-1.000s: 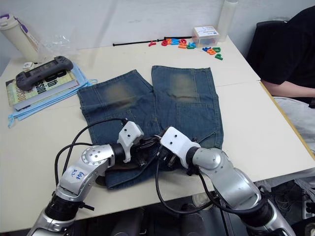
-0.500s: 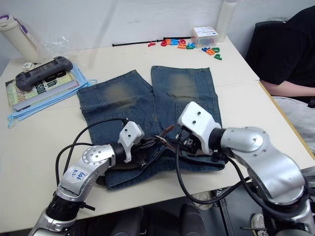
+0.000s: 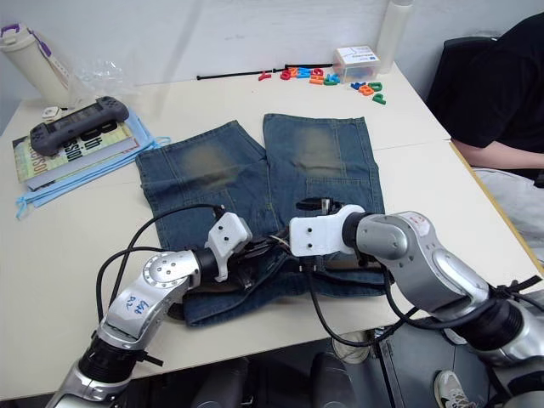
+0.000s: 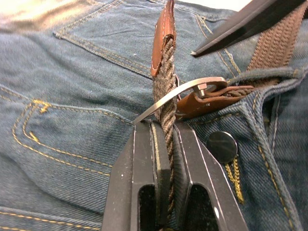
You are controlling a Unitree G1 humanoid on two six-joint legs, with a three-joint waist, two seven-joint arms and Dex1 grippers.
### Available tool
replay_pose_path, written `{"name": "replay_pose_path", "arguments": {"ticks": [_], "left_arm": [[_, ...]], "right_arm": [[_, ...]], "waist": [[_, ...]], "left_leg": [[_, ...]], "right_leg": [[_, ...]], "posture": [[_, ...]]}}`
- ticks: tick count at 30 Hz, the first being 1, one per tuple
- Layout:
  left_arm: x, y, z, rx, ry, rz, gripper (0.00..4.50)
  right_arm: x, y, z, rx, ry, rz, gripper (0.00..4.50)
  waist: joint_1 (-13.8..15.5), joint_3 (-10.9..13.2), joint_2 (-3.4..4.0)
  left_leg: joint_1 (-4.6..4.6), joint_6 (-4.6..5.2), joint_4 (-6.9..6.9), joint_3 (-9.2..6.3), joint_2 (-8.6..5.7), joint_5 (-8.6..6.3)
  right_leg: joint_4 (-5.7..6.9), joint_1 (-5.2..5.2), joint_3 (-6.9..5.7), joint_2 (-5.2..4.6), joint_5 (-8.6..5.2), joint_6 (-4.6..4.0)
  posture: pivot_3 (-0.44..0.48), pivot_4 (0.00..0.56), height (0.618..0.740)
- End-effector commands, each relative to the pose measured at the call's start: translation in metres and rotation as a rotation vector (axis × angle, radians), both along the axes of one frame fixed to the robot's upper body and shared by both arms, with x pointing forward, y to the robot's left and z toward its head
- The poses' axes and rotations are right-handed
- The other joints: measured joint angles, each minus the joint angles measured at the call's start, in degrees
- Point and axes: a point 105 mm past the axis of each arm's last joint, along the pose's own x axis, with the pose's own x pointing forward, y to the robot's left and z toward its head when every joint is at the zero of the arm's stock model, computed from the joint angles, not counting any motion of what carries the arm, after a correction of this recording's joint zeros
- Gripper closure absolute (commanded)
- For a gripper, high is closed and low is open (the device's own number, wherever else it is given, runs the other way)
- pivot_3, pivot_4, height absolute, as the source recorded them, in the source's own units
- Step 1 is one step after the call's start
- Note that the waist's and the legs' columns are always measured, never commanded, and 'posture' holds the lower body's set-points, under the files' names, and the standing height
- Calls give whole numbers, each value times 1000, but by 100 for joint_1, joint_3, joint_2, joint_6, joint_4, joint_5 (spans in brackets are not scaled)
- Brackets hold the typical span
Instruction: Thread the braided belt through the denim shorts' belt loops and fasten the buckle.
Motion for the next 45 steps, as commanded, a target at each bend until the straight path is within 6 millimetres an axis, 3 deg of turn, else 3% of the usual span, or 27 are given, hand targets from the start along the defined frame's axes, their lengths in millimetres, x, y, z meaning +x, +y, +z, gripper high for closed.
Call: {"name": "replay_pose_path", "arguments": {"ticks": [1,2,5,11,17,25,29,33,36,40,45], "left_arm": [[-1,-4,7,60,-99,-33,4500],[-1,-3,7,67,-110,-28,4500],[1,-3,9,94,-149,-26,4500],[2,-2,7,165,-219,-40,4500],[5,0,12,147,-243,-33,4500],[-5,20,35,-12,-159,-38,1448],[-21,42,57,-200,-57,-110,1448],[-28,71,55,-287,114,-143,1448],[-7,99,37,-258,150,-17,1448],[20,127,-2,-51,137,143,1448],[17,132,-37,153,139,57,1448]], "right_arm": [[-2,6,4,-16,-37,38,1296],[-4,8,2,-13,-29,45,1296],[-7,12,-2,-5,-10,56,1997],[-8,14,-5,3,4,50,4428],[-8,14,-5,32,16,30,4484],[-9,9,-8,66,16,-21,4500],[-8,4,-9,80,14,-54,4500],[-8,1,-9,88,9,-70,4500],[-9,2,-10,96,6,-72,4500],[-11,3,-10,102,0,-70,4500],[-14,2,-8,110,-10,-70,4500]], "waist": [[-1,0,0],[-2,0,0],[-2,0,0],[3,0,0],[3,0,0],[-5,0,0],[-15,0,0],[-22,0,0],[2,0,0],[16,0,0],[11,-1,-1]], "left_leg": [[0,0,0,0,0,0],[0,0,0,0,0,0],[0,-1,0,0,1,0],[0,-1,1,-1,0,0],[0,-1,2,0,0,0],[0,-1,3,-2,2,0],[1,-3,3,-5,7,0],[2,-6,4,-6,10,2],[7,-6,4,-7,3,2],[10,-5,5,-9,-2,2],[6,-2,4,-5,-1,0]], "right_leg": [[0,0,0,0,0,0],[1,0,0,0,0,0],[0,0,0,1,0,0],[2,0,-1,0,0,0],[3,0,-2,1,0,0],[5,0,-3,0,0,0],[7,0,-3,1,0,0],[9,1,-4,1,0,0],[8,8,-6,2,0,0],[6,14,-8,2,0,0],[6,9,-9,1,0,0]], "posture": [[0,150,714],[0,150,714],[0,150,714],[0,150,714],[0,150,714],[0,150,714],[0,150,714],[0,150,714],[0,150,714],[0,150,714],[0,150,714]]}}
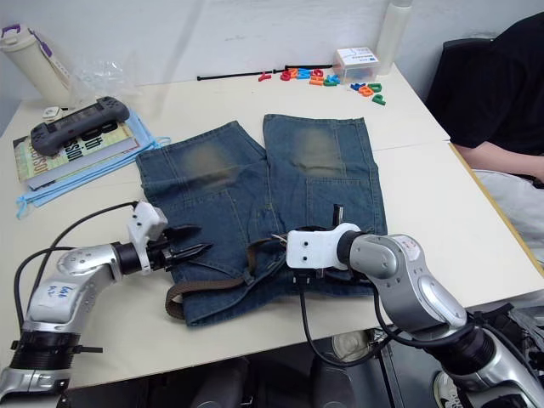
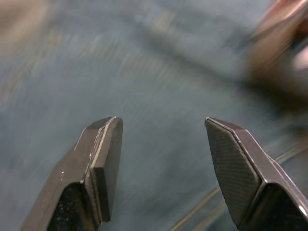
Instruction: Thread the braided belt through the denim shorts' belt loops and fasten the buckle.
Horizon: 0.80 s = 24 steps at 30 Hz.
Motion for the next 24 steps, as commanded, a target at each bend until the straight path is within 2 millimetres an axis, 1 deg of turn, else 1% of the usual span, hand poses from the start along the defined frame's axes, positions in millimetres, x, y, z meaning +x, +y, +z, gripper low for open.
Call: {"name": "replay_pose_path", "arguments": {"ticks": [1,5,8,10,15,20,24], "left_arm": [[-7,1,-22,138,6,-100,1448],[-8,6,-35,231,-3,-148,1448],[-8,8,-40,282,-14,-177,1448],[-9,9,-43,295,-20,-192,1448],[-11,10,-47,312,-27,-207,1448],[-13,10,-49,315,-32,-212,1448],[-14,9,-50,319,-34,-219,1448]], "right_arm": [[-4,0,16,28,-73,4,4500],[-3,-8,16,6,-86,-4,4500],[0,-16,19,-6,-107,-17,4500],[2,-23,26,-7,-133,-31,4500],[3,-46,42,-9,-186,-66,4500],[9,-79,53,-55,-234,-149,4500],[14,-92,58,-79,-261,-187,4500]], "waist": [[-4,0,0],[-5,0,0],[-7,-1,1],[-9,-2,2],[-16,-4,3],[-21,-6,7],[-22,-11,13]], "left_leg": [[2,0,0,2,0,0],[8,0,0,3,0,0],[11,0,0,5,1,0],[17,1,0,6,1,0],[22,0,0,8,2,0],[25,1,0,11,3,0],[26,1,0,12,3,0]], "right_leg": [[1,0,1,-2,0,0],[5,4,1,-2,0,0],[5,5,1,-3,0,0],[6,10,2,-3,0,0],[11,12,3,-4,0,0],[13,13,4,-5,0,0],[13,14,5,-5,0,0]], "posture": [[0,150,714],[0,150,714],[0,150,714],[0,150,714],[0,150,714],[0,150,714],[0,150,714]]}}
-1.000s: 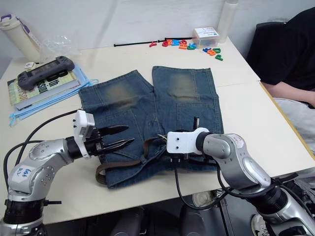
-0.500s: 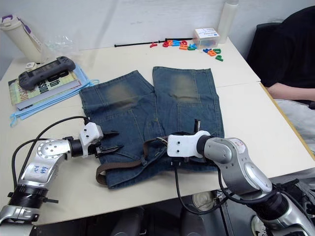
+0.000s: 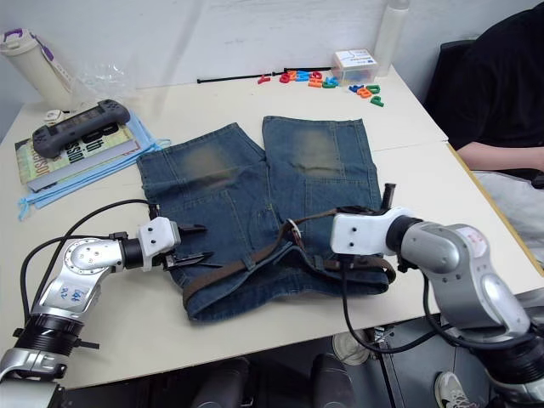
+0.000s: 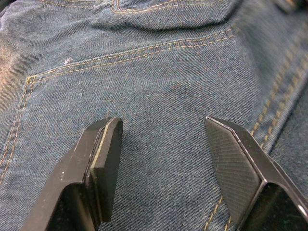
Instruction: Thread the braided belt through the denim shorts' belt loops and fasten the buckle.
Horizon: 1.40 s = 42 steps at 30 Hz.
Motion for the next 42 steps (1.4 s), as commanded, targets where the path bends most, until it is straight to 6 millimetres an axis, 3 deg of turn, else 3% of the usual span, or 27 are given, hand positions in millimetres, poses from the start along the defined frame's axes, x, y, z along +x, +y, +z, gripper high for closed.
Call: {"name": "replay_pose_path", "arguments": {"ticks": [1,7,12,15,17,20,27,29,31,32,36,42], "left_arm": [[-17,10,-46,108,160,10,1448],[-17,12,-47,124,152,13,1448],[-17,14,-46,127,140,18,1448],[-6,13,-20,55,60,51,1448],[-3,12,-9,18,34,62,1448],[0,4,42,-121,-39,48,1448],[-13,-19,95,-369,-18,-25,1448],[-21,-35,106,-443,14,-78,909],[-27,-52,107,-446,24,-115,187],[-29,-60,104,-439,22,-122,82],[-25,-93,96,-479,16,-79,82],[-13,-111,95,-455,-109,20,82]], "right_arm": [[4,-14,18,-14,-85,-48,4500],[10,-26,30,-38,-135,-104,4500],[10,-17,34,-17,-156,-68,4500],[2,9,34,35,-154,44,4500],[-1,15,33,47,-148,69,4500],[-7,34,24,68,-121,132,4500],[-8,48,18,67,-102,181,4500],[-6,52,17,63,-101,190,4500],[-5,56,17,61,-106,199,4500],[-4,59,18,64,-109,205,4500],[-2,71,21,73,-118,231,4500],[-4,81,20,70,-115,258,4500]], "waist": [[-2,-3,5],[-9,-15,25],[-11,-35,53],[-23,-36,54],[-20,-35,54],[-20,-27,41],[-9,-16,22],[-17,-16,22],[-18,-16,22],[-18,-16,21],[-14,-16,21],[-7,-11,14]], "left_leg": [[0,0,0,0,0,0],[0,2,-1,1,0,-1],[0,2,-1,2,1,-1],[0,2,-1,2,1,-1],[1,1,-1,1,3,-1],[-5,1,-1,-1,3,0],[-23,1,1,-7,8,0],[-22,1,1,-7,7,-1],[-21,0,1,-7,6,0],[-21,-1,1,-7,5,0],[-20,-2,1,-6,1,1],[-21,-4,2,-7,-1,2]], "right_leg": [[0,0,0,0,0,0],[-2,0,0,0,0,0],[-3,0,0,0,0,0],[-3,0,1,1,0,0],[0,-1,1,2,0,0],[1,-5,-1,3,0,0],[-6,-13,-1,-1,1,2],[-6,-13,0,-1,1,2],[-5,-13,0,2,1,2],[-5,-13,-1,3,1,2],[-5,-12,0,4,1,2],[-5,-12,0,7,1,2]], "posture": [[0,150,714],[0,150,714],[0,150,714],[0,150,714],[0,150,714],[0,150,714],[0,150,714],[0,150,714],[0,150,714],[0,150,714],[0,150,714],[0,150,714]]}}
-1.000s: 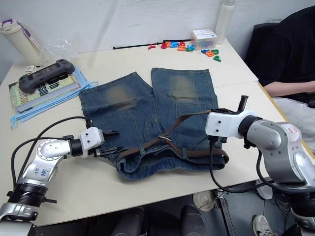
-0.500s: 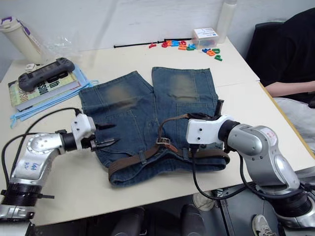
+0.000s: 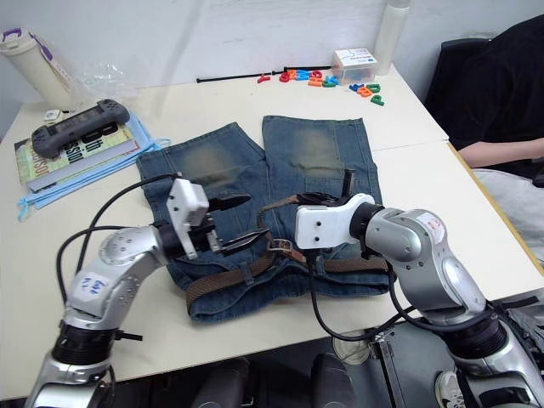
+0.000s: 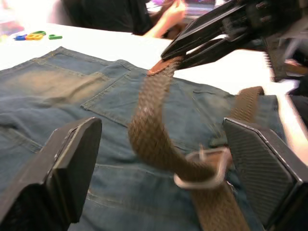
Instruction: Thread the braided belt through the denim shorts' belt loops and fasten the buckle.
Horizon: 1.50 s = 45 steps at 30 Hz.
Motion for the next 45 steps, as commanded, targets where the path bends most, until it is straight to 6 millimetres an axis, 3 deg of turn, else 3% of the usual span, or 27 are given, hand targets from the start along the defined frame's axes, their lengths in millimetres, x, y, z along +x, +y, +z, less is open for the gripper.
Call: {"name": "replay_pose_path", "arguments": {"ticks": [1,7,10,18,19,29,30,32,37,45], "left_arm": [[1,-4,13,34,-114,49,82],[5,-5,6,86,-154,92,82],[5,-7,5,85,-163,99,876],[4,-9,2,87,-167,87,4330],[3,-9,1,90,-167,84,4446],[3,-6,-6,42,-113,121,4446],[3,-5,-7,36,-104,127,4500],[2,-3,-9,6,-74,143,4500],[0,1,-9,-63,-18,177,4500],[0,2,-7,-65,-16,177,4500]], "right_arm": [[-3,5,11,5,-44,18,4500],[-4,7,11,14,-36,19,4500],[-4,8,11,20,-32,18,4500],[-3,6,11,27,-27,3,4500],[-3,6,11,32,-24,-1,4500],[2,-1,17,193,21,-100,4500],[3,-2,18,230,38,-115,3857],[5,-8,19,333,82,-163,3349],[4,-19,18,609,235,-254,1301],[-8,-21,1,835,486,-304,1301]], "waist": [[0,0,0],[-3,0,0],[-2,0,0],[-1,0,0],[-1,0,0],[-2,0,0],[-1,0,0],[-1,0,0],[5,0,-1],[-1,0,0]], "left_leg": [[0,0,0,0,0,0],[0,0,0,0,1,0],[0,0,0,-1,0,0],[0,0,0,0,0,0],[0,0,0,0,0,0],[0,0,0,-2,1,0],[0,0,0,-2,1,0],[0,0,0,-3,1,0],[-1,-1,0,-6,1,0],[0,-1,-1,-8,1,0]], "right_leg": [[0,0,0,0,0,0],[-1,0,0,0,0,0],[-2,0,0,-1,0,0],[-1,0,0,-1,0,0],[-2,0,0,-1,0,0],[-2,0,-1,-1,0,0],[-1,0,-1,-1,0,0],[-1,1,-1,-1,0,0],[1,0,-2,-2,0,0],[3,0,-1,-2,0,0]], "posture": [[0,150,714],[0,150,714],[0,150,714],[0,150,714],[0,150,714],[0,150,714],[0,150,714],[0,150,714],[0,150,714],[0,150,714]]}}
